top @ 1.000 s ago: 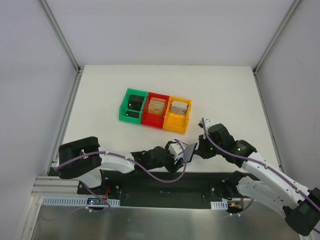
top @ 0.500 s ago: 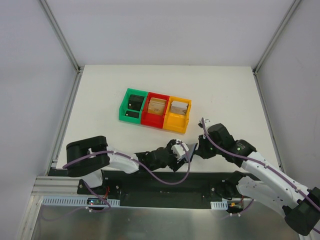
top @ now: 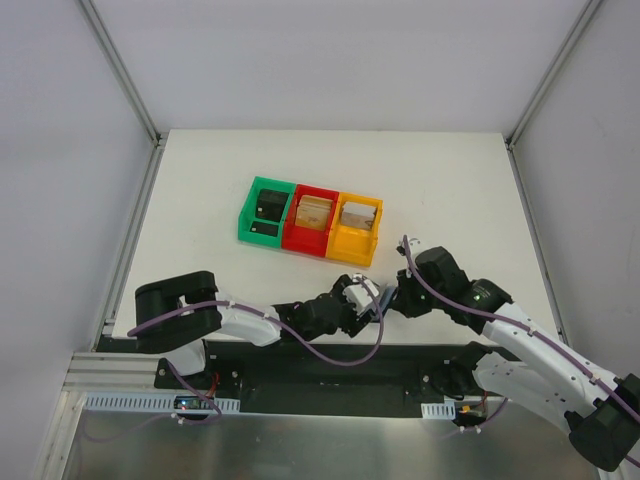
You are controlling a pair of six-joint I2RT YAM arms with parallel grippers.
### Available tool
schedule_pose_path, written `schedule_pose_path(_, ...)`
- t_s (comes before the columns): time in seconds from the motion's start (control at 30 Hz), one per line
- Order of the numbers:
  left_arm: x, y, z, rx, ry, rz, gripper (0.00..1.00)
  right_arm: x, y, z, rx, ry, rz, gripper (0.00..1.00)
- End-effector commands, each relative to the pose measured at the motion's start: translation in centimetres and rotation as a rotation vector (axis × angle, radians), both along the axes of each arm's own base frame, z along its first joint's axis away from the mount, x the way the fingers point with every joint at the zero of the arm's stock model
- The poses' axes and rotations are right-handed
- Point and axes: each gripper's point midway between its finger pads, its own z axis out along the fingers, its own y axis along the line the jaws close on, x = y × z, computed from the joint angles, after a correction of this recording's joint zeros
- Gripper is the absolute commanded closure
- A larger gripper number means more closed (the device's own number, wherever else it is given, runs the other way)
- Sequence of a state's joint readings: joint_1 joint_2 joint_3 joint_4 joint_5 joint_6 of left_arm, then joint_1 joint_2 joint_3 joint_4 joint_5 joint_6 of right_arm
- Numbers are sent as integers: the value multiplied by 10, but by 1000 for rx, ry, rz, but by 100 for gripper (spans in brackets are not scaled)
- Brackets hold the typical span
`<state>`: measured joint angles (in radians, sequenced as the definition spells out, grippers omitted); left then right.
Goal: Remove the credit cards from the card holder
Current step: Remove the credit card from the card holder.
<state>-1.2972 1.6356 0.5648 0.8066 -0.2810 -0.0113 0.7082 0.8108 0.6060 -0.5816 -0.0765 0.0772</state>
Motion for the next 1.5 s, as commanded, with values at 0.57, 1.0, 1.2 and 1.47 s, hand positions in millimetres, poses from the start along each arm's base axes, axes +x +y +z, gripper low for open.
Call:
schedule_pose_path(0.57,36,45,5,-36,35,398,37,1,3,15,35,-19,-3,100)
schedule_pose_path(1.0,24,30,46,-309,207,213,37,0,-1,12,23,-11,-29,100)
schedule_pose_path(1.2,20,1,52,-318,281,37,41,-1,-7,0,12,10,-82,100)
schedule_pose_path(1.47,20,-17,20,-212,320,-8,44,-2,-6,-11,13,38,-102,100)
